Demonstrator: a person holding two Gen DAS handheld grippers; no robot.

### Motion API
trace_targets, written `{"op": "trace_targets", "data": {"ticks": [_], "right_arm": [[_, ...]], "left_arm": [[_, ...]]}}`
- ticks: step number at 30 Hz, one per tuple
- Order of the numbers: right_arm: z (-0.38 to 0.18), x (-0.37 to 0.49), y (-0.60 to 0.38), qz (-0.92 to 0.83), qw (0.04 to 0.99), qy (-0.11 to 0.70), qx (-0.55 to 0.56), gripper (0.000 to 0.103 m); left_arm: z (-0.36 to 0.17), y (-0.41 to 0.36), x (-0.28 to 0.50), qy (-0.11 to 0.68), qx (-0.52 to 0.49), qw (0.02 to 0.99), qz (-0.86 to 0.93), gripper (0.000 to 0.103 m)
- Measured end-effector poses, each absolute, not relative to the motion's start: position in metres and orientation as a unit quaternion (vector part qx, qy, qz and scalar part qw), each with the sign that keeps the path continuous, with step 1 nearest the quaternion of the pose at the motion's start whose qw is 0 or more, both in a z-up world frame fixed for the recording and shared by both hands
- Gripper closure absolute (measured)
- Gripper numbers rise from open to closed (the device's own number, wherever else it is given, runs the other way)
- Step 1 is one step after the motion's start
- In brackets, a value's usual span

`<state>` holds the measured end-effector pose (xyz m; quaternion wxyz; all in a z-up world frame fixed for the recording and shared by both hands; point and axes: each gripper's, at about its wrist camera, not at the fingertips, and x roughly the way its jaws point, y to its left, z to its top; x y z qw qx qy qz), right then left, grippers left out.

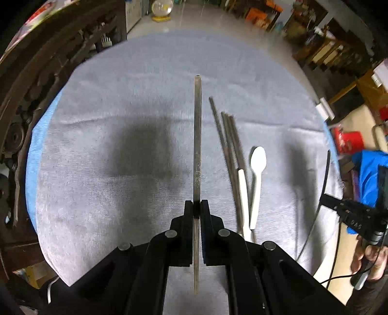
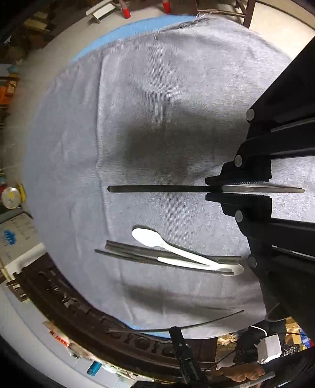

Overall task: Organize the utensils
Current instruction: 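Lift the held sticks with both grippers and carry them toward the black cup, then lower both held sticks upright into the black utensil cup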

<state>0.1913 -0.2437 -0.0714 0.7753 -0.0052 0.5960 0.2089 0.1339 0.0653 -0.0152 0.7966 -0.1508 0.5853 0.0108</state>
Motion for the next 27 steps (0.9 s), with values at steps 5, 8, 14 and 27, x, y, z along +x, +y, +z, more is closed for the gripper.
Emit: {"op": "trace_targets", "data": {"ticks": [5,8,14,27], "right_arm": [[-0.066,0.176,-0.247,0.205,0.796,0.570,0.012,0.096],[-0.061,0.170,-0.248,0.204,0.806,0.556,0.018,0.096],[-0.049,0.157,-0.250,0.206,0.819,0.534,0.037,0.096],[0.012,0.122,-0.263,0.228,0.857,0.453,0.094,0.096]], "left_arm": [[0.003,0.067,0.112,0.552,-0.172,0.816,0.018,0.098],[-0.001,0.067,0.105,0.532,-0.184,0.826,0.021,0.098],[-0.001,0.062,0.091,0.505,-0.193,0.841,0.028,0.098],[0.052,0.054,0.050,0.414,-0.241,0.878,0.010,0.098]]}}
